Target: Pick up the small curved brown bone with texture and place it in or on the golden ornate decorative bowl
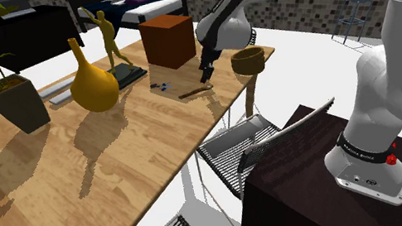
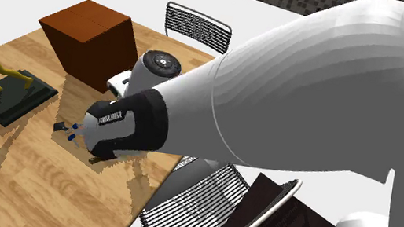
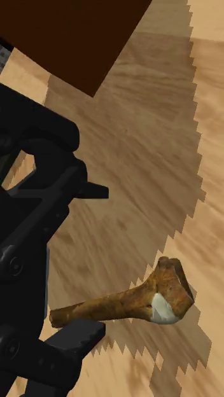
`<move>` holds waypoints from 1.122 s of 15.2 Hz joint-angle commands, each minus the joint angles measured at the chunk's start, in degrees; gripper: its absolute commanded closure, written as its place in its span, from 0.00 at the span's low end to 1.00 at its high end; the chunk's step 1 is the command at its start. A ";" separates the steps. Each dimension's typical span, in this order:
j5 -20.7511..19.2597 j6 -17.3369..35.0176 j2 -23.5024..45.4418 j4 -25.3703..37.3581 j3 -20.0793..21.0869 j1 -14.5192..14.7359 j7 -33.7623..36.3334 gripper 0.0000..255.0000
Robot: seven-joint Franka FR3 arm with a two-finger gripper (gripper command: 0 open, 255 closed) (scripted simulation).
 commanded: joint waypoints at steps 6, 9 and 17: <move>-29.37 -11.99 5.01 5.60 -7.56 12.61 13.84 0.00; -26.99 -10.38 7.35 6.02 -6.06 11.09 12.17 0.00; -25.12 -9.06 9.33 6.49 -4.62 9.68 10.86 0.00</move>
